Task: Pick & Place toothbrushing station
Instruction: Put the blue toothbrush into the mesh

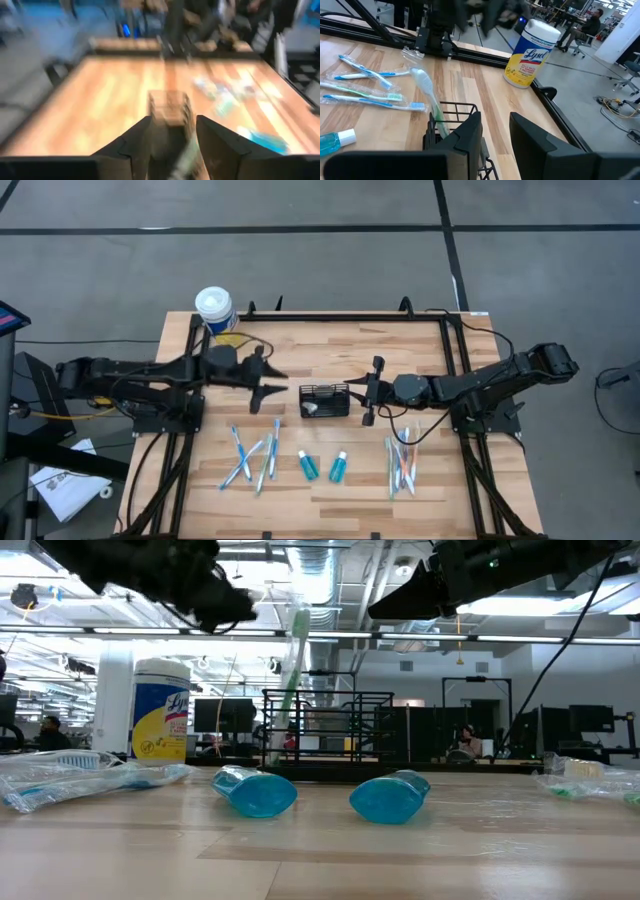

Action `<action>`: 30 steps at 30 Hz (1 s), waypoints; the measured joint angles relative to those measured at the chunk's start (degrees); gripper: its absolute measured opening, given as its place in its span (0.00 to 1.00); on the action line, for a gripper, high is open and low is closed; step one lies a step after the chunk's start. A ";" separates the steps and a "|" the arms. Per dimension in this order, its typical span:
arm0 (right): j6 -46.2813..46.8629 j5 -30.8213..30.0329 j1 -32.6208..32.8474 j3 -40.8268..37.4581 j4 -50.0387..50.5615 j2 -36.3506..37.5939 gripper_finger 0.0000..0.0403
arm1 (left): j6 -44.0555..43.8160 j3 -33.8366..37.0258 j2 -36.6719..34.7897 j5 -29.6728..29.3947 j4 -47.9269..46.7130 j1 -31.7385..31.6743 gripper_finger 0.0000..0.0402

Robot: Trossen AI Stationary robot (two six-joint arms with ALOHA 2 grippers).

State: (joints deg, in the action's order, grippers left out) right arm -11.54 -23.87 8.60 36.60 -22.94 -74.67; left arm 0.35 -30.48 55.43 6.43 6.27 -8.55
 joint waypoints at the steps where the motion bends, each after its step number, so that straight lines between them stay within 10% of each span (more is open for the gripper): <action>1: 0.01 -0.01 0.00 0.00 -0.02 0.00 0.23 | -1.66 0.00 -0.07 0.03 -1.93 0.69 0.34; 17: 0.30 0.63 0.00 0.00 -0.20 0.00 0.23 | -31.04 0.11 2.80 -1.89 -25.83 8.43 0.46; 30: 0.60 1.78 0.00 0.00 -0.31 0.00 0.23 | -39.32 4.15 5.73 -12.02 -24.67 16.57 0.46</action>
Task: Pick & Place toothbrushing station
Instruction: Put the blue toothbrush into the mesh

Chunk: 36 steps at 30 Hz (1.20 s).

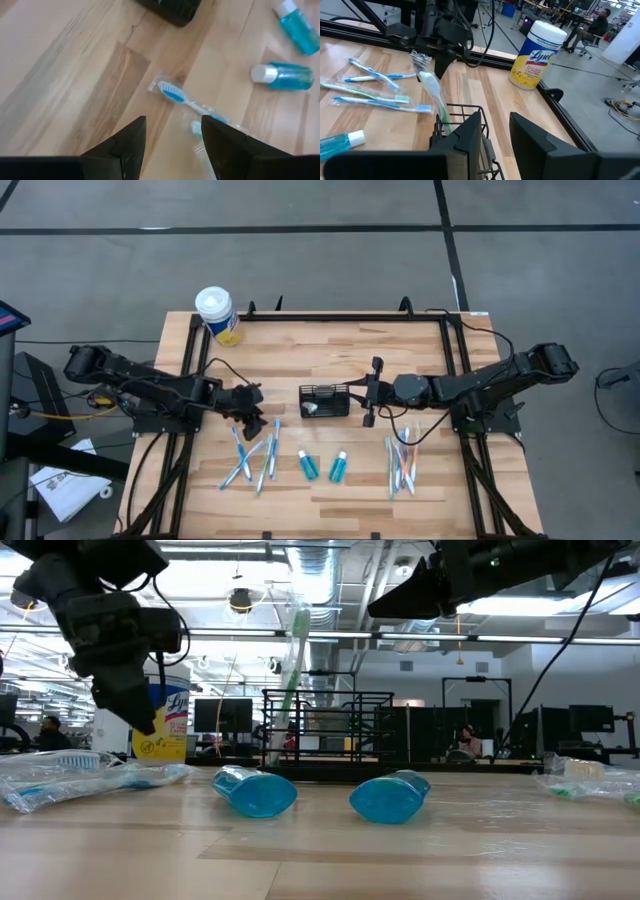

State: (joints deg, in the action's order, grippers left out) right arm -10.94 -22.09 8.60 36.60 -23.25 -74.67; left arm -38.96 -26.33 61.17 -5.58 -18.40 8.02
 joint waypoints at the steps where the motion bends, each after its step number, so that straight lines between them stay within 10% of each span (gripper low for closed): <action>1: 0.00 0.01 0.00 0.00 -0.14 0.00 0.23 | -0.58 0.00 0.00 -0.02 0.54 0.06 0.46; 36: -0.14 2.62 -0.02 0.02 -2.04 -0.01 0.23 | -3.81 -0.02 19.18 9.79 16.94 -6.57 0.46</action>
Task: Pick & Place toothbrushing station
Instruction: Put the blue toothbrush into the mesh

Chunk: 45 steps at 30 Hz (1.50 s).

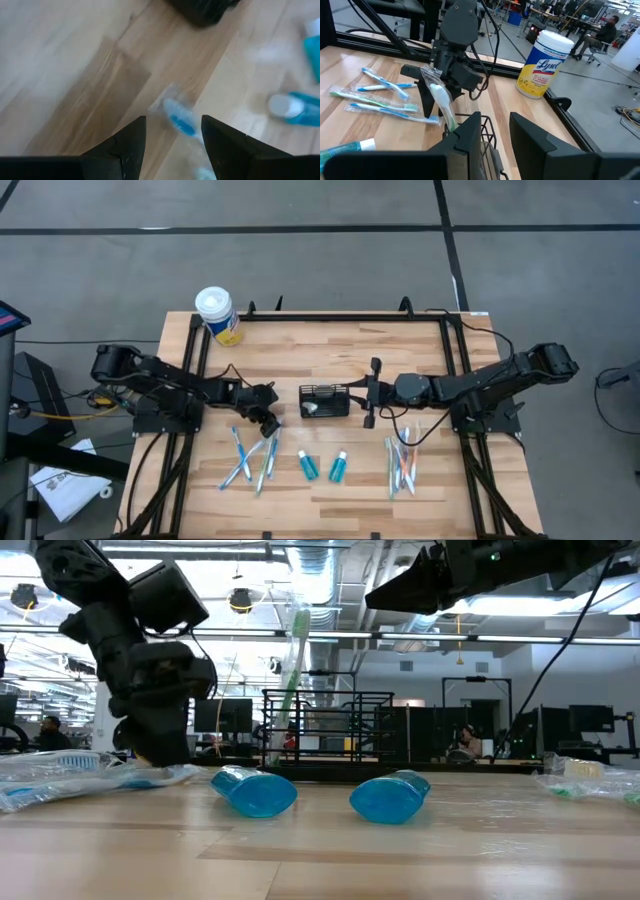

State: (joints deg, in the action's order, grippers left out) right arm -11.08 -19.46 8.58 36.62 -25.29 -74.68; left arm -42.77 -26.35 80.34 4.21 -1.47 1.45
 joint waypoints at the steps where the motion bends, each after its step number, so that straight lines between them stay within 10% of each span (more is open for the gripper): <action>1: -0.01 0.00 0.02 0.00 0.00 0.01 0.23 | -0.16 -0.09 0.60 0.36 0.41 0.00 0.46; 9: 0.01 0.00 0.02 0.00 -0.01 0.00 0.23 | 1.68 -0.02 1.92 0.28 3.94 -0.37 0.41; 16: 0.03 0.00 0.02 0.00 -0.01 0.00 0.23 | 4.92 0.05 1.88 1.85 4.34 -0.42 0.04; 45: 0.09 0.00 -0.04 0.00 -0.01 0.01 0.23 | 36.25 0.02 -22.66 -13.55 15.51 -1.55 0.00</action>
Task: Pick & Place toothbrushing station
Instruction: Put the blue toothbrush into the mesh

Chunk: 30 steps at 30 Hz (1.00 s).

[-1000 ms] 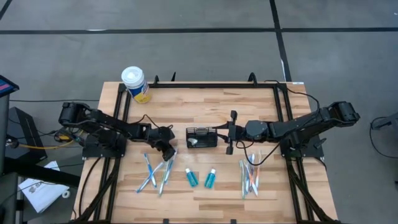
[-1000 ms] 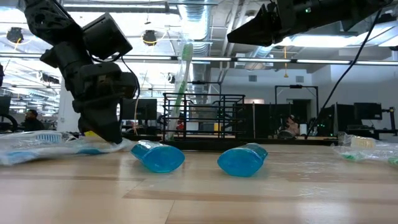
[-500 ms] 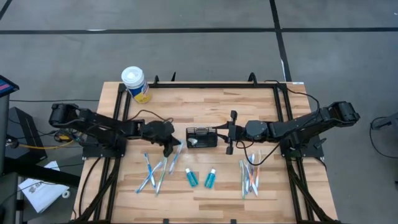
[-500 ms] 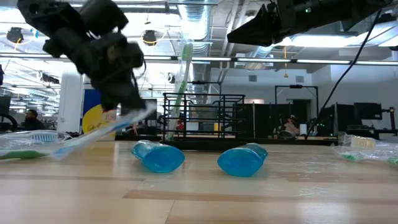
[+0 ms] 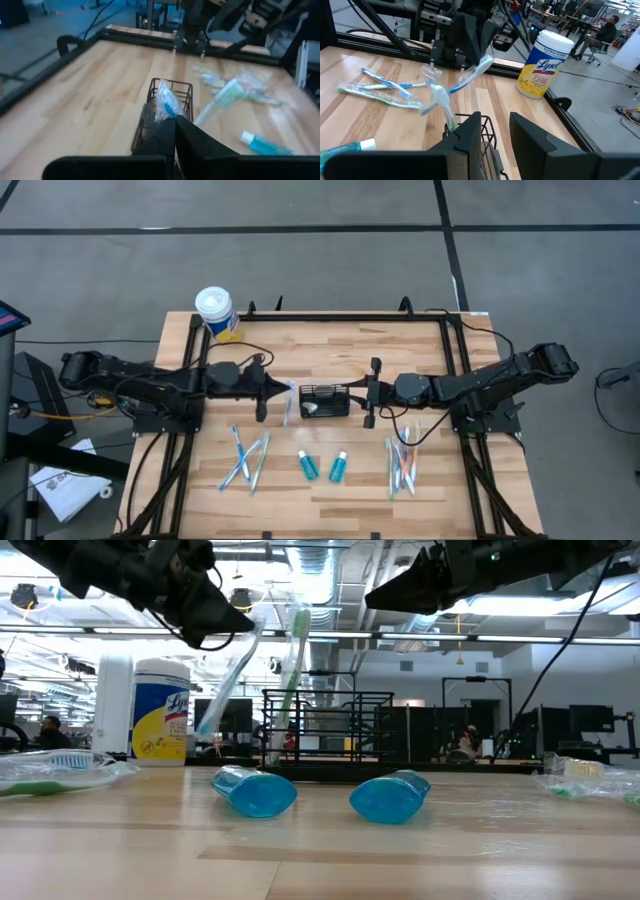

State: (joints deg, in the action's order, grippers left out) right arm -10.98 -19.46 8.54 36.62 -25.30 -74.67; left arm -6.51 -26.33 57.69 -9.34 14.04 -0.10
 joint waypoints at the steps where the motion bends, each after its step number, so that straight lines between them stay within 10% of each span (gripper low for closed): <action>1: 0.00 0.00 0.01 0.00 -0.02 0.00 0.23 | 1.24 0.02 -0.01 -0.11 0.64 0.00 0.00; 30: -0.04 0.00 0.00 0.00 0.39 -0.02 0.23 | 15.22 -0.02 -1.37 4.99 16.07 -9.54 0.00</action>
State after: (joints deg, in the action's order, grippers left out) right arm -11.03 -19.46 8.54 36.62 -24.91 -74.70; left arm 8.70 -26.35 56.31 -4.35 30.12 -9.64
